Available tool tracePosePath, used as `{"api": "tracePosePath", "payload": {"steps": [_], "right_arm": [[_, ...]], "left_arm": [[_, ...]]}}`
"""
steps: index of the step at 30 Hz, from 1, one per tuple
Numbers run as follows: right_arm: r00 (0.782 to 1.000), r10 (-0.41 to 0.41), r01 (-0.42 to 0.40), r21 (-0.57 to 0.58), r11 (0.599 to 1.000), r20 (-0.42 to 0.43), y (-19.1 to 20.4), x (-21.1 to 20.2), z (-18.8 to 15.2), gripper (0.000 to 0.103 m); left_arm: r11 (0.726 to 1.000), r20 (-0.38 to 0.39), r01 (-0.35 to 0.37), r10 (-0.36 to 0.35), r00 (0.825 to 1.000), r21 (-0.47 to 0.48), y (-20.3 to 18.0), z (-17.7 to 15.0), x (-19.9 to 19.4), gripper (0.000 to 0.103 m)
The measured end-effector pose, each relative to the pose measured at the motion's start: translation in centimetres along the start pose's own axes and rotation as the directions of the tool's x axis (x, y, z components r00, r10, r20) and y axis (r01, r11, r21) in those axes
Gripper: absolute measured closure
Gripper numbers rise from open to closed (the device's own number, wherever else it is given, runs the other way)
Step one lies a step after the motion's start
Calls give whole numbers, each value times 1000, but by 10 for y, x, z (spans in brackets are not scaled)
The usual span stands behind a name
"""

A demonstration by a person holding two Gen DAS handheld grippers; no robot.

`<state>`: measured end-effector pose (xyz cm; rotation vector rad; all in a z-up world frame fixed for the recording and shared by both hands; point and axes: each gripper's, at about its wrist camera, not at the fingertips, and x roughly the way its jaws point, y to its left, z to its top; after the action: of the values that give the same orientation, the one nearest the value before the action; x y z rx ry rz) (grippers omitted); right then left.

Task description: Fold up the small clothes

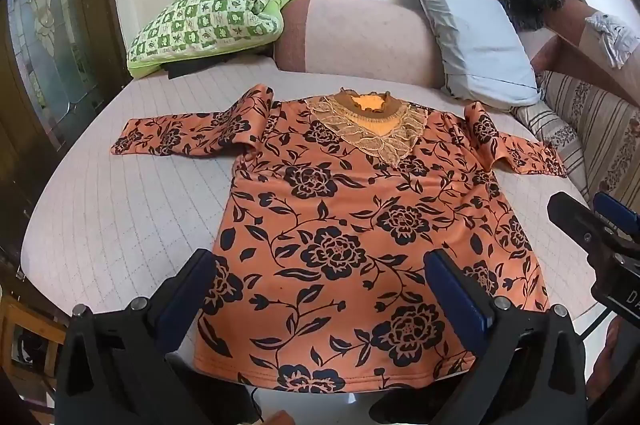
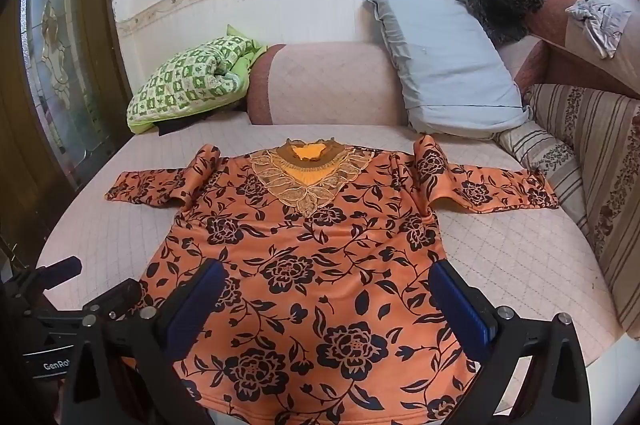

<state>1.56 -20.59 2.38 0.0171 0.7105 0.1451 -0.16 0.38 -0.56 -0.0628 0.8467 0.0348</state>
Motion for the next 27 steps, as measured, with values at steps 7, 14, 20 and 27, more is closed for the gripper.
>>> {"api": "tracePosePath", "payload": {"steps": [7,14,20,27], "right_arm": [[1000,-4,5,-6,1000,8,2,1,0,0],[1000,4,-4,-8,1000,0,3,4,-2,0],[1000,2,-2,-14,1000,20,6,3,0,0],[1000,-7,7,-27,1000,-5,7,4,-1,0]], "left_arm": [[1000,-6,-2,2,1000,0,1,1,0,0],[1000,-9,-3,3,1000,0,1,1,0,0],[1000,-11,-3,3,1000,-3,3,1,0,0],[1000,-14,-6,6,1000,7,0,0,1,0]]}}
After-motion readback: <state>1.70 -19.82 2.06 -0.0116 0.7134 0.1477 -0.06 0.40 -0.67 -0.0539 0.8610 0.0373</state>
